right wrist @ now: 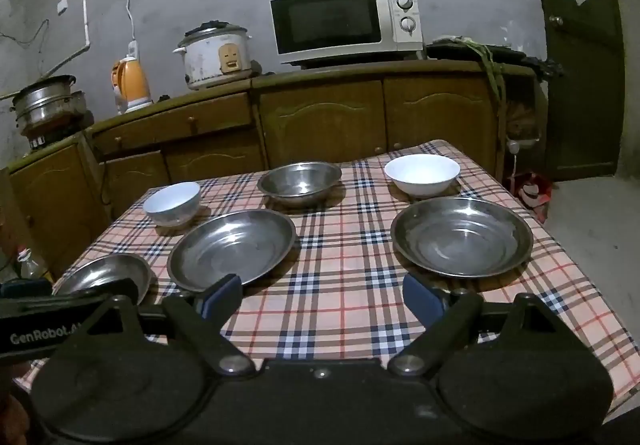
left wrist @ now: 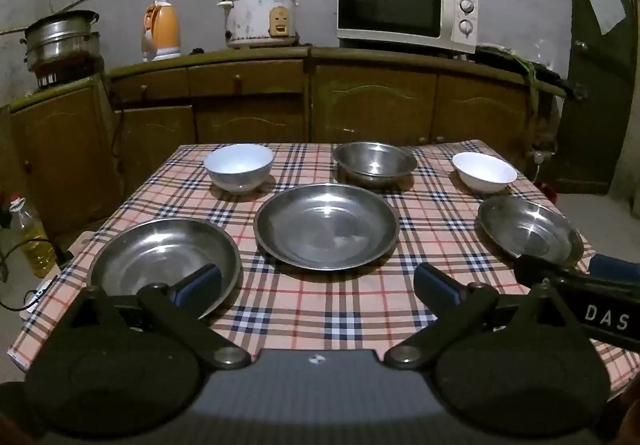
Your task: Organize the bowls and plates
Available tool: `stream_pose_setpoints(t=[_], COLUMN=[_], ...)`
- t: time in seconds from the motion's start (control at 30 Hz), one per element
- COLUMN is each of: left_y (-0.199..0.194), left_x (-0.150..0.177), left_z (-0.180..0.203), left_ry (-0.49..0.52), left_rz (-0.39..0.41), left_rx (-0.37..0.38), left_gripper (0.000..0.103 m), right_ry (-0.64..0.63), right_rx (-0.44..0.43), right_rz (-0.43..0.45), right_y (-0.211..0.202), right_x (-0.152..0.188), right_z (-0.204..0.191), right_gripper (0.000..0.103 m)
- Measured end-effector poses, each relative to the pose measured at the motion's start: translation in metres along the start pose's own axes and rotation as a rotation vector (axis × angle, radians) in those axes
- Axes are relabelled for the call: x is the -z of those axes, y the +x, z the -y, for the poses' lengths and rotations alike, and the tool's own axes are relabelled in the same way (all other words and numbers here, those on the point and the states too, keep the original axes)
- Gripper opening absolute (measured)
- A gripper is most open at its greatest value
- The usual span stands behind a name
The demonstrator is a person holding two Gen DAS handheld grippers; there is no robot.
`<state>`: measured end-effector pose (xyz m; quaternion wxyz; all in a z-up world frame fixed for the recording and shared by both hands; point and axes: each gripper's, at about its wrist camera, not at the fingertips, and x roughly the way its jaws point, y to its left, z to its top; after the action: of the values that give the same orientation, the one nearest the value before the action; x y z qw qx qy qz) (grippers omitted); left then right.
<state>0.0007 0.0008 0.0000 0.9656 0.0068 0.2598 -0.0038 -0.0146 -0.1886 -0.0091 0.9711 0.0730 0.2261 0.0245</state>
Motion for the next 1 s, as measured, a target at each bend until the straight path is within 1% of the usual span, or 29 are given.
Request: stream_pose_setpoints(t=[0.13, 0.17, 0.27, 0.3, 0.33, 0.47, 1.0], left_y=[0.0026, 0.0022, -0.0003, 0.0007, 0.0009, 0.0021, 0.0075], left_x=[-0.0007, 0.0011, 0.0030, 0.0044, 0.0045, 0.0058, 0.0076], left_z=[-0.0024, -0.0057, -0.0013, 0.0000, -0.0001, 0.0023, -0.0019], left_ry=[-0.012, -0.025, -0.010, -0.005, -0.002, 0.010, -0.003], left_rz=[-0.007, 0.007, 0.012, 0.013, 0.012, 0.003, -0.010], left_rx=[0.009, 0.017, 0.018, 0.019, 0.022, 0.026, 0.027], left_gripper=[0.103, 0.103, 0.103, 0.103, 0.103, 0.103, 0.103], right_ry=[-0.007, -0.008, -0.011, 0.008, 0.004, 0.006, 0.009], right_rx=[0.002, 0.004, 0.006, 0.018, 0.029, 0.031, 0.037], right_rz=[-0.001, -0.002, -0.005, 0.007, 0.009, 0.009, -0.002], right_y=[0.0003, 0.0001, -0.0020, -0.0048, -0.0039, -0.0039, -0.0004], right_x=[0.0001, 0.0002, 0.0012, -0.0011, 0.0032, 0.0032, 0.0038], right_z=[0.0021, 0.0027, 0.0028, 0.0068, 0.0005, 0.0019, 0.0029], right_gripper=[0.103, 0.103, 0.103, 0.103, 0.103, 0.103, 0.103])
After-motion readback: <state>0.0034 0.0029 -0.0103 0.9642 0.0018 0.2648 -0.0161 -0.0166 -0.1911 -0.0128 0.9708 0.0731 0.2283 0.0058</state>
